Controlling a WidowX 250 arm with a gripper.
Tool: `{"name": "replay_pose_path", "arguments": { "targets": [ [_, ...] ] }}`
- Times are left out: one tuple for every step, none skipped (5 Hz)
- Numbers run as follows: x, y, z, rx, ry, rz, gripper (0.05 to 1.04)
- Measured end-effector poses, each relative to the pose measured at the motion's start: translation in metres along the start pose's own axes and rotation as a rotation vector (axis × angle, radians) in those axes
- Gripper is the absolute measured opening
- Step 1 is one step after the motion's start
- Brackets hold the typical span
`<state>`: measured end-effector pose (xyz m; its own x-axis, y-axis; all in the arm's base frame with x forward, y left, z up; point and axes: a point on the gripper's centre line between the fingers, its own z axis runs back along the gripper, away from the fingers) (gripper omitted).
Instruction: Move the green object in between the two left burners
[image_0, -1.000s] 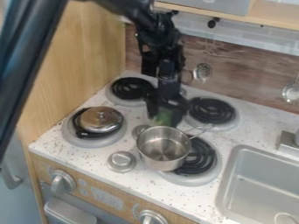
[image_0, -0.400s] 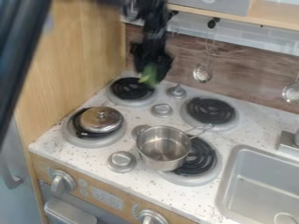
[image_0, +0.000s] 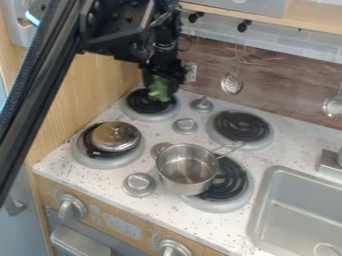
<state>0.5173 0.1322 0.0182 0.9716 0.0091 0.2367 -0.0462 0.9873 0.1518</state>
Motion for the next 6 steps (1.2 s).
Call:
{"name": "replay_pose_path", "arguments": {
  "targets": [
    [-0.020, -0.003, -0.021, -0.012, 0.071, 0.005, 0.813],
    [-0.028, -0.005, -0.024, -0.018, 0.098, 0.001, 0.889],
    [-0.041, -0.007, -0.029, -0.016, 0.132, 0.012, 1.019],
    [-0.042, -0.006, -0.008, -0.011, 0.106, 0.016, 1.005],
    [-0.045, -0.006, 0.008, -0.010, 0.086, 0.015, 0.999],
    [-0.054, -0.018, 0.029, -0.048, 0.077, 0.009, 0.999]
  ]
}}
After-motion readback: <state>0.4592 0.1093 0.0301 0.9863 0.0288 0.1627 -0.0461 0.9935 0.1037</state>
